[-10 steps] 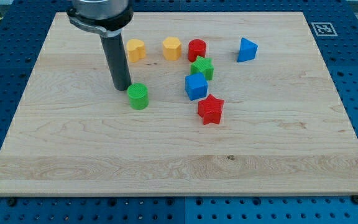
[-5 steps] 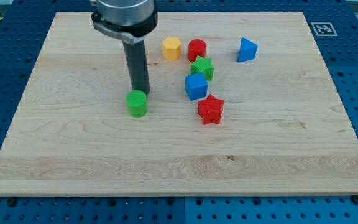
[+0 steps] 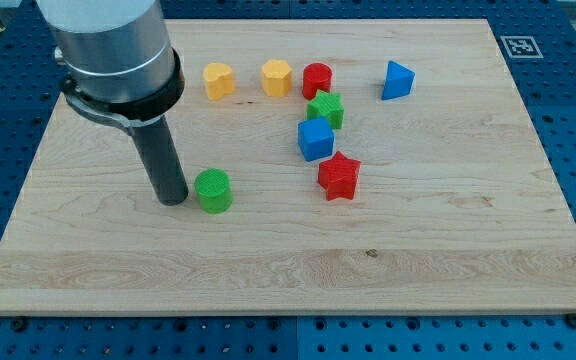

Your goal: Slide the green circle closer to the red star

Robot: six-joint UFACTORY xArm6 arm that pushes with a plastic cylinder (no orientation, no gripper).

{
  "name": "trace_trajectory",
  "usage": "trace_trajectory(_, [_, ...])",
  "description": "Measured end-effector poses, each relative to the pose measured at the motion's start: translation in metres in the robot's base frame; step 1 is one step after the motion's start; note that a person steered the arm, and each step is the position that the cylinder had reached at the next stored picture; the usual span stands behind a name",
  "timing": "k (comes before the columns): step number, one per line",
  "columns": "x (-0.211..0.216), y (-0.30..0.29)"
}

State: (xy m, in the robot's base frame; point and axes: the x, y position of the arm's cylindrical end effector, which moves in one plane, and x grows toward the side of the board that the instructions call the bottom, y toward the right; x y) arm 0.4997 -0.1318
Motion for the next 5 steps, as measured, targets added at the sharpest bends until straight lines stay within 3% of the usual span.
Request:
trace_trajectory(2, [-0.013, -0.02])
trace_trajectory(5, [-0.003, 0.048])
